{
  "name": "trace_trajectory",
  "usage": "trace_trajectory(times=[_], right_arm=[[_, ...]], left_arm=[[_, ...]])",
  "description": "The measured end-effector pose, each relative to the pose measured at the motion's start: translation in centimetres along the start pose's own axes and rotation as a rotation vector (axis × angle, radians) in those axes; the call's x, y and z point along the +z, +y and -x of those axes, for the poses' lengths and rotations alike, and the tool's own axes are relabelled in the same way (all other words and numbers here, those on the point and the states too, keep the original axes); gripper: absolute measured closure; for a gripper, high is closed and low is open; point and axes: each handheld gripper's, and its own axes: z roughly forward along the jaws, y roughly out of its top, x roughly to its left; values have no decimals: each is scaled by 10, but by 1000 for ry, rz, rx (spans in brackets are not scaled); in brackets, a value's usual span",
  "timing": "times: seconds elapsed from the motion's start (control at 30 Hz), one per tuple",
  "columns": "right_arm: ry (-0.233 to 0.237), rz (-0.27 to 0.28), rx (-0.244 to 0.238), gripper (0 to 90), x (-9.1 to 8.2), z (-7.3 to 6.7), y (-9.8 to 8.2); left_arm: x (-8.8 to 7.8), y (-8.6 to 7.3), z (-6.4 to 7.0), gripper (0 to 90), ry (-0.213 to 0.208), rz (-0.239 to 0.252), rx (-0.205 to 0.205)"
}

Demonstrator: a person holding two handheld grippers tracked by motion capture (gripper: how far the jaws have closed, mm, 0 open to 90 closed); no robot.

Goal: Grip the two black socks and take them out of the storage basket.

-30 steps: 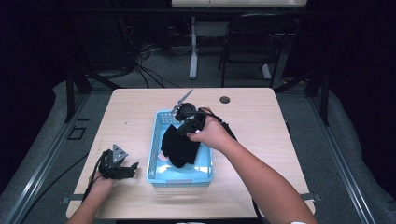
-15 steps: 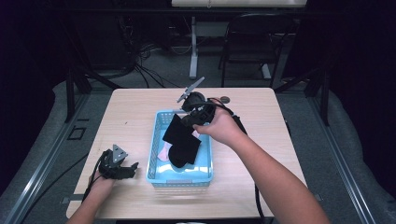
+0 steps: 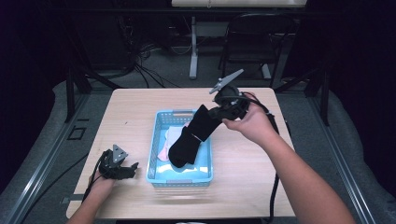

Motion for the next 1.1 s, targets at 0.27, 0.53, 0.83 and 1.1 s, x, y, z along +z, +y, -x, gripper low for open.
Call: trace_trajectory(times=[0.27, 0.53, 0.83, 1.1], right_arm=[[-74, 0, 60, 873, -39, 19, -35], [-90, -6, 103, 873, -42, 26, -61], [-55, -39, 148, 873, -15, 24, -96], [-26, -61, 201, 872, 17, 28, -131]], left_arm=[[1, 0, 1, 156, 1, -6, 1], [1, 0, 2, 156, 1, -9, 7], [1, 0, 2, 156, 1, -8, 8], [1, 0, 2, 156, 1, -8, 9]])
